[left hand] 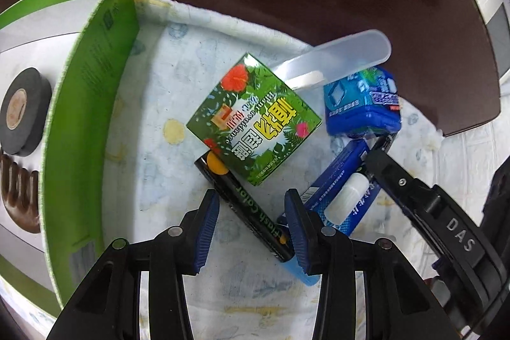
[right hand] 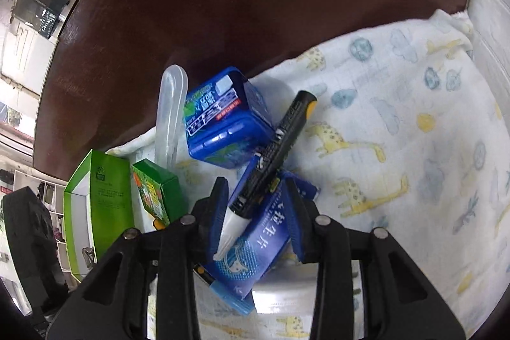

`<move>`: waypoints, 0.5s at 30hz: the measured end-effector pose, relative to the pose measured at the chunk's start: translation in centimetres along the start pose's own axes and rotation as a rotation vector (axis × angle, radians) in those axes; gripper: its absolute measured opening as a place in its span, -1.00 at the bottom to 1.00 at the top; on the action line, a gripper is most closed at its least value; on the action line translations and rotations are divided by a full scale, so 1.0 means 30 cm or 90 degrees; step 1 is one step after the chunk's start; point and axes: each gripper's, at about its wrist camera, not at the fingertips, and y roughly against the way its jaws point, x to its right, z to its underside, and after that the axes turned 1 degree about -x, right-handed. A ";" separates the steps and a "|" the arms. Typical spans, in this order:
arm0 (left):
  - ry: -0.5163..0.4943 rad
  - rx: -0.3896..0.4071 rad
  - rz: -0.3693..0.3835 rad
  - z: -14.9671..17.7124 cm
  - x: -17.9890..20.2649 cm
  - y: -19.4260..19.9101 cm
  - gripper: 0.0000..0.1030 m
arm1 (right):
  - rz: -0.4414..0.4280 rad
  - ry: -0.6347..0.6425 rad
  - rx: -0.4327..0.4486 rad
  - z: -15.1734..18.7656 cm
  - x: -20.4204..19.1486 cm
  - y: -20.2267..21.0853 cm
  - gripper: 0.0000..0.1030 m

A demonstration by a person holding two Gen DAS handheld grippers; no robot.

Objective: Organize rigid objects
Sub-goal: 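Grasp a black marker with the left tool while the right tool grasps another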

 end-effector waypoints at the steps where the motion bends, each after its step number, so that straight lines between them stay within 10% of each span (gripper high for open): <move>1: 0.001 -0.003 -0.004 -0.005 -0.001 -0.009 -0.18 | 0.002 0.009 0.003 -0.002 -0.005 0.001 -0.32; 15: -0.080 0.006 -0.001 0.039 -0.039 0.028 -0.68 | -0.013 0.086 -0.013 0.057 -0.002 0.062 -0.70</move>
